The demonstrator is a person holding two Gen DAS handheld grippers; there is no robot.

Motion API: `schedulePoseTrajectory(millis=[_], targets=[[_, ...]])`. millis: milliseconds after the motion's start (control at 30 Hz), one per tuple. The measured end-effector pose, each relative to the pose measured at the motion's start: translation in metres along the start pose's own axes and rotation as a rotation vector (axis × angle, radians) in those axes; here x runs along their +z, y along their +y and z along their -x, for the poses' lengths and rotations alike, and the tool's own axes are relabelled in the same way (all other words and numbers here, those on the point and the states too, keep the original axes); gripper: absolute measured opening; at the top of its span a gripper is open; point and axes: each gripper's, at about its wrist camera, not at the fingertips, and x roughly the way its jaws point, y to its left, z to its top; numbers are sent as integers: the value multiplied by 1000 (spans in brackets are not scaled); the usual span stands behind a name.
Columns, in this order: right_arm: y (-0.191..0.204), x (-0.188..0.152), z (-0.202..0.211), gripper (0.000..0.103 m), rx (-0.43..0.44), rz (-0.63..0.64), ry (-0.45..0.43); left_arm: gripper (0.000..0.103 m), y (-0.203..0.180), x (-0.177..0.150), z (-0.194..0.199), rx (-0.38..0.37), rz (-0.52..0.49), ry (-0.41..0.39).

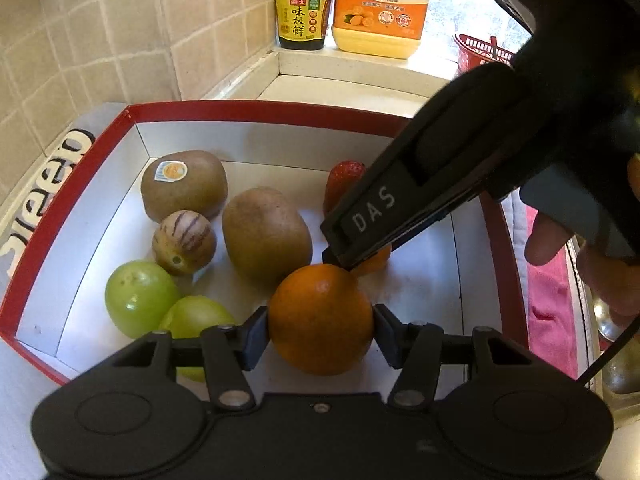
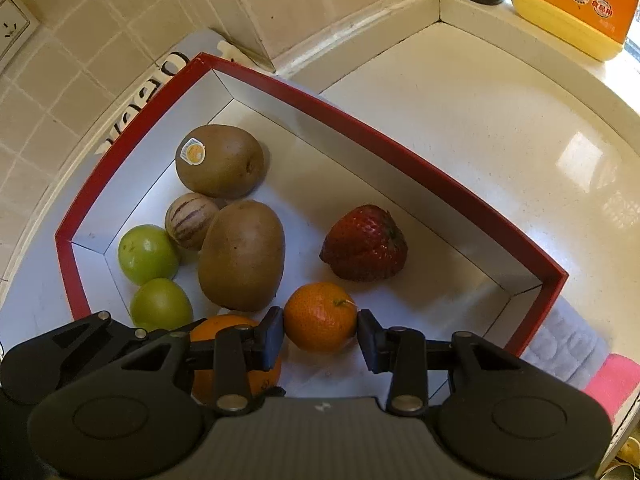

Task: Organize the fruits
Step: 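Lower the orange and tangerine into the box and open both tools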

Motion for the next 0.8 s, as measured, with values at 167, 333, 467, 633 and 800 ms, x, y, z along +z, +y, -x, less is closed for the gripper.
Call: schedulePoseTrajectory(millis=[167,333,467,633,800], targets=[[-1,2,-2,44,21,-18,25,78,6,-3,15,-14,34,-45],[1,0,10,45,41,-27,11,79,20,-12,46,-39,92,-95],[6,-5,33,45,54,-27,-31,79,34,-28,87,5,141,-156],[20,-23,70,45,119,3,-103,79,68,-62,164,156,253,-267],[55,-55,93,46,233,53,-153,80,107,-97,229,273,393,-351]])
